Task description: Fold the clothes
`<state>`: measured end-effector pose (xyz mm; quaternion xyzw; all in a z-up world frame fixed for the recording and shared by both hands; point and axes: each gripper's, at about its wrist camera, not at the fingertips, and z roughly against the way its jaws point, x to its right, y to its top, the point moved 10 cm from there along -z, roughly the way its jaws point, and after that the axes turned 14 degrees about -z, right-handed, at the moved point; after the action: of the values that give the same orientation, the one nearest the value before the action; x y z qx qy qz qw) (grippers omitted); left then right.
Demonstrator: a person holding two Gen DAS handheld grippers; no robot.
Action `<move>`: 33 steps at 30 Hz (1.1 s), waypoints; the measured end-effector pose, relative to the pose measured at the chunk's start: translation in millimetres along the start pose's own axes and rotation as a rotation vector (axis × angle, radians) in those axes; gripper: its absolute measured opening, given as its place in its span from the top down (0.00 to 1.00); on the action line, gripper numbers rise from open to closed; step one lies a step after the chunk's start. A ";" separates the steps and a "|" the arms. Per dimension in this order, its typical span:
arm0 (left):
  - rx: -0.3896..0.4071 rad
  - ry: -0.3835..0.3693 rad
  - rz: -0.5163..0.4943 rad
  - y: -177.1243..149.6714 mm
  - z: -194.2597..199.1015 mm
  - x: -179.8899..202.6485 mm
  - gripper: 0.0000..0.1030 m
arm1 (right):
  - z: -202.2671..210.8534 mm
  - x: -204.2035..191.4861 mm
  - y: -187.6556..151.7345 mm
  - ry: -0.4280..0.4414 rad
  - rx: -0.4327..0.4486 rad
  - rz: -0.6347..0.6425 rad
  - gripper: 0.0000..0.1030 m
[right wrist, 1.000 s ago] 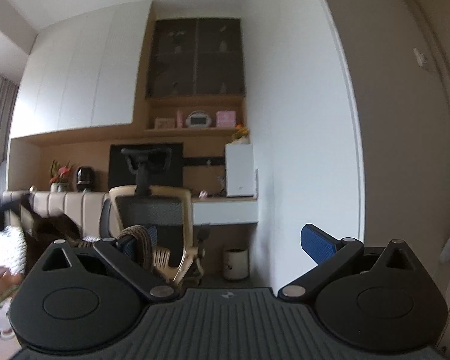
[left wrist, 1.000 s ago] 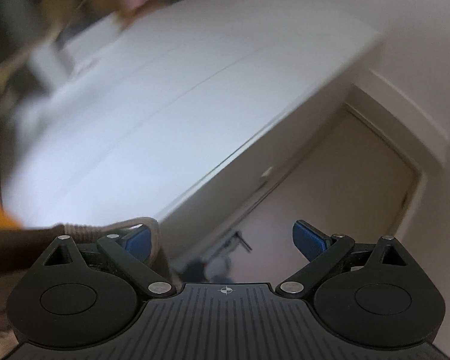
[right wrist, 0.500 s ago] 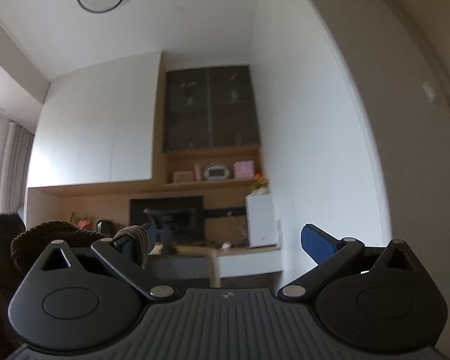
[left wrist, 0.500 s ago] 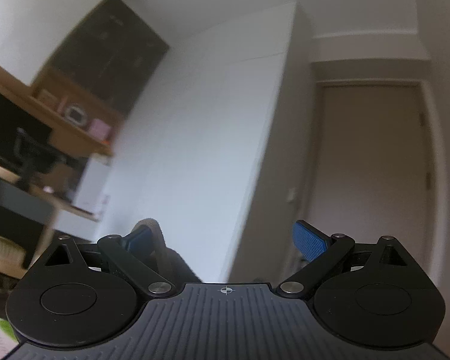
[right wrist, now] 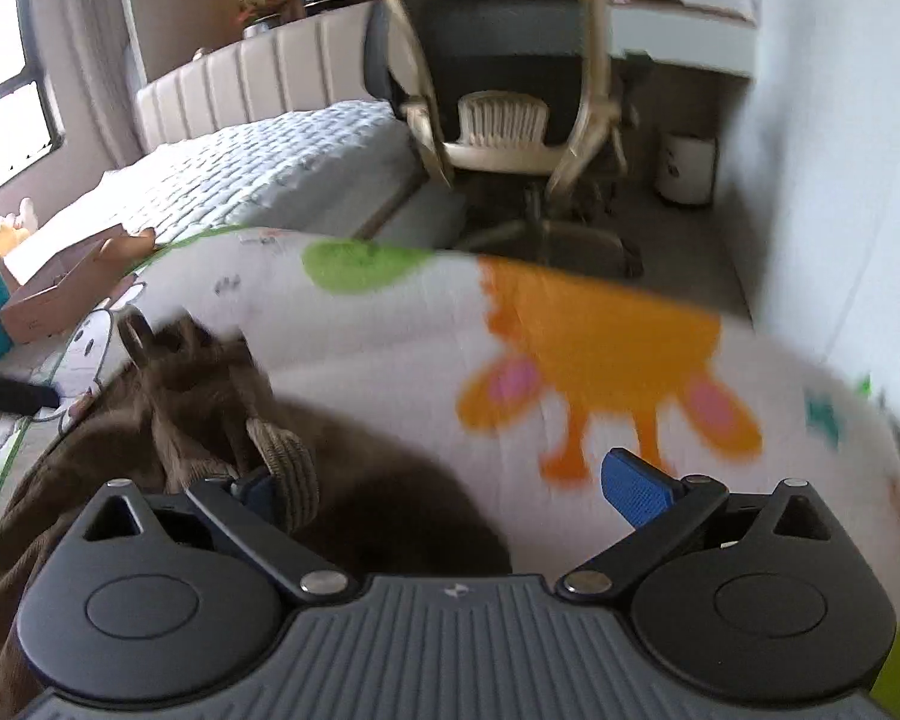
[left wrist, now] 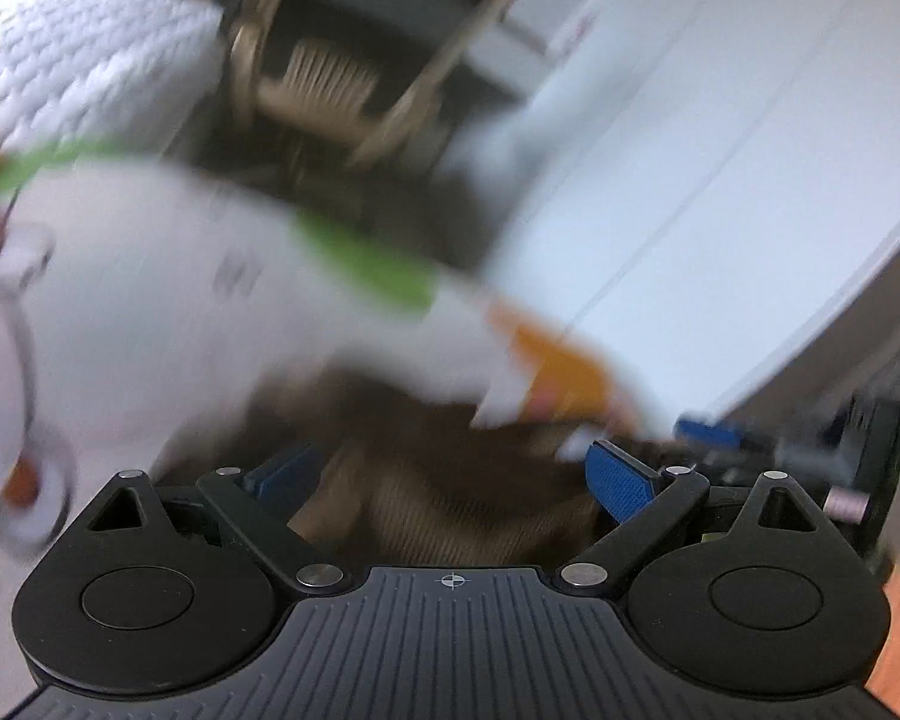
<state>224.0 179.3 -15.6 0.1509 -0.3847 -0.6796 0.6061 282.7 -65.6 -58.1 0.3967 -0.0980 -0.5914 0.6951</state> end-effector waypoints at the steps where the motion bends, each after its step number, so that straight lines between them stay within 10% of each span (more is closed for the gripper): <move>1: -0.031 0.047 -0.045 -13.7 4.5 -2.9 0.05 | 4.8 7.5 -6.4 0.005 0.007 -0.027 0.00; 7: -0.061 0.232 -0.354 -52.6 26.6 16.5 0.04 | 45.3 5.5 -5.6 -0.005 0.084 0.036 0.00; 13: -0.014 0.142 -0.159 -47.7 16.5 -9.3 0.04 | 70.7 -26.5 -26.9 0.379 -0.178 -0.055 0.00; 22: -0.024 0.270 -0.061 -60.8 16.3 -71.5 0.05 | 40.8 44.7 -35.0 0.013 -0.022 -0.150 0.00; 26: -0.048 0.293 -0.036 -71.6 15.5 -86.6 0.27 | 20.0 71.6 -48.7 -0.021 -0.045 -0.281 0.00; 33: -0.125 0.347 -0.174 -78.2 -8.7 -69.6 0.30 | 9.4 74.1 -53.4 -0.039 0.003 -0.323 0.00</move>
<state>189.8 239.4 -94.7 0.2606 -0.2170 -0.7159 0.6104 258.1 -135.6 -112.1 0.3968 -0.0471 -0.7031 0.5883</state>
